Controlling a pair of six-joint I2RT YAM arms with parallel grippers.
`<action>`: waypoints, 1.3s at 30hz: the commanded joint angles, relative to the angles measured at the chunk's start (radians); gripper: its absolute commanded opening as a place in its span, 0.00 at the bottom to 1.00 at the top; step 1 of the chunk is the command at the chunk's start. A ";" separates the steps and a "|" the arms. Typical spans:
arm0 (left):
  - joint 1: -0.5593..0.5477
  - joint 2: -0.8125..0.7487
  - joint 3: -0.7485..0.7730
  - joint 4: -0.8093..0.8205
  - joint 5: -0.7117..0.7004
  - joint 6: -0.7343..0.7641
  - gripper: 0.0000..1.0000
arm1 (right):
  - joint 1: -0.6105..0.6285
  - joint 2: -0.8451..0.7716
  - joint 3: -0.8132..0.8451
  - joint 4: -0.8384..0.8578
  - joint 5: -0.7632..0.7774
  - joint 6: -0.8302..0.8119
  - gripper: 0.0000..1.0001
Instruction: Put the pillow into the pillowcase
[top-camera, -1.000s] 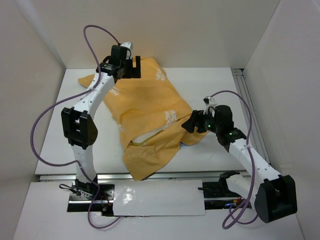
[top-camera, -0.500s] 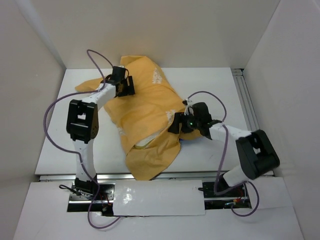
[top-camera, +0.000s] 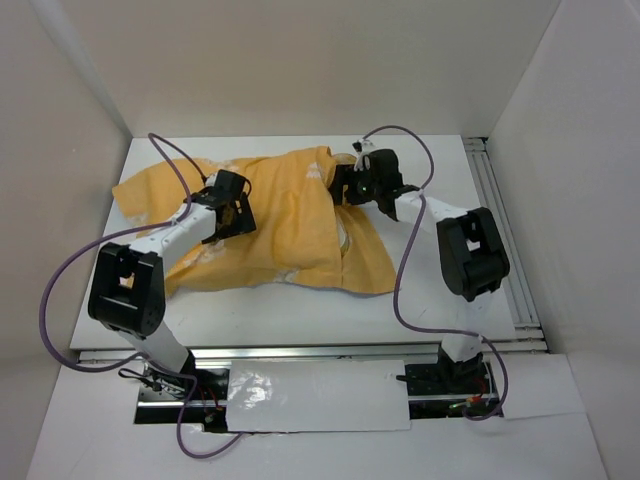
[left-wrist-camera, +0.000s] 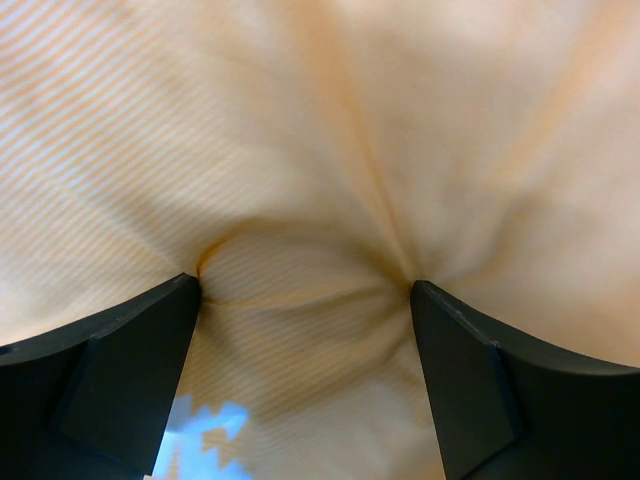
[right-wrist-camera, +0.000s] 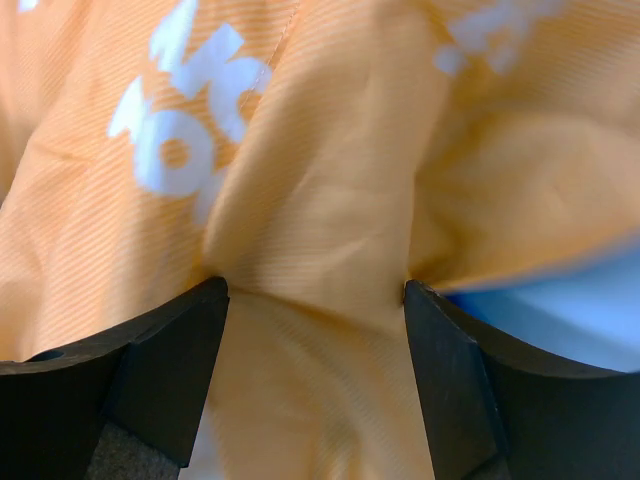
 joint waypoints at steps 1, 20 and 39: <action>-0.040 -0.034 0.054 -0.183 0.016 -0.044 0.99 | -0.003 -0.053 0.044 -0.030 0.064 -0.022 0.78; -0.410 0.117 0.475 -0.179 0.082 0.069 0.99 | -0.100 -0.490 -0.323 -0.178 0.411 0.036 0.80; -0.496 0.541 0.743 -0.390 -0.053 -0.051 0.99 | -0.187 -0.484 -0.377 -0.028 0.155 0.115 0.87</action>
